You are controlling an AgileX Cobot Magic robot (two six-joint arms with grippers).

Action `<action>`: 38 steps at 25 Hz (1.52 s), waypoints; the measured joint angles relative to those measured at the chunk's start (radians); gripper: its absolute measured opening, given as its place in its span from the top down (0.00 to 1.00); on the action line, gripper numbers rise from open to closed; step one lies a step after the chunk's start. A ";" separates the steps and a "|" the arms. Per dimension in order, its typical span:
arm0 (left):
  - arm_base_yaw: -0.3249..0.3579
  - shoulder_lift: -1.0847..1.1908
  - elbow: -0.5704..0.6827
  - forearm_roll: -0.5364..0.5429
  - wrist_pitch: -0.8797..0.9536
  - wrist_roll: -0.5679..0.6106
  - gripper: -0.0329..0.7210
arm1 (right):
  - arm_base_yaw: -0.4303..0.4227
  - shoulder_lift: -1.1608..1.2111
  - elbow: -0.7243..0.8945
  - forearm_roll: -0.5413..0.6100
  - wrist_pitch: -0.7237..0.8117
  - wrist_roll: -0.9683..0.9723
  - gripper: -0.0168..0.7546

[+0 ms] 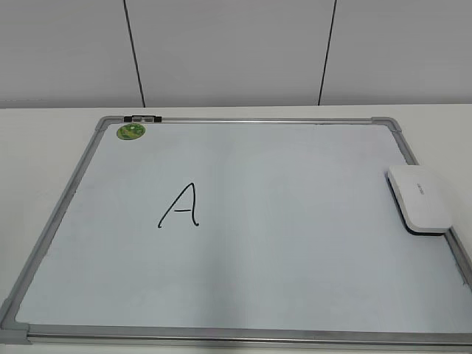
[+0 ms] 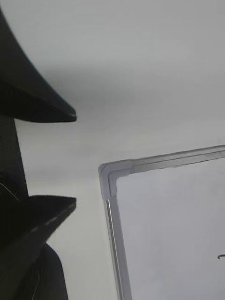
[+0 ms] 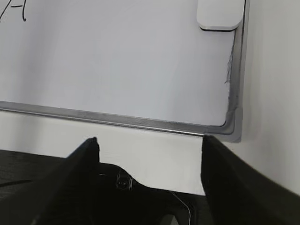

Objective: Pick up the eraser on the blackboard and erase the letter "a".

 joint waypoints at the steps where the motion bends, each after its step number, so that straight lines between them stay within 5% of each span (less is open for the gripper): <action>1: -0.002 -0.030 0.004 -0.003 0.008 0.000 0.47 | 0.000 -0.040 0.005 -0.008 0.022 0.000 0.33; 16: -0.035 -0.251 0.055 0.007 0.032 0.000 0.47 | 0.000 -0.384 0.132 -0.192 0.125 -0.002 0.33; 38: -0.035 -0.253 0.055 0.021 0.032 -0.002 0.61 | 0.000 -0.421 0.201 -0.252 0.049 0.086 0.33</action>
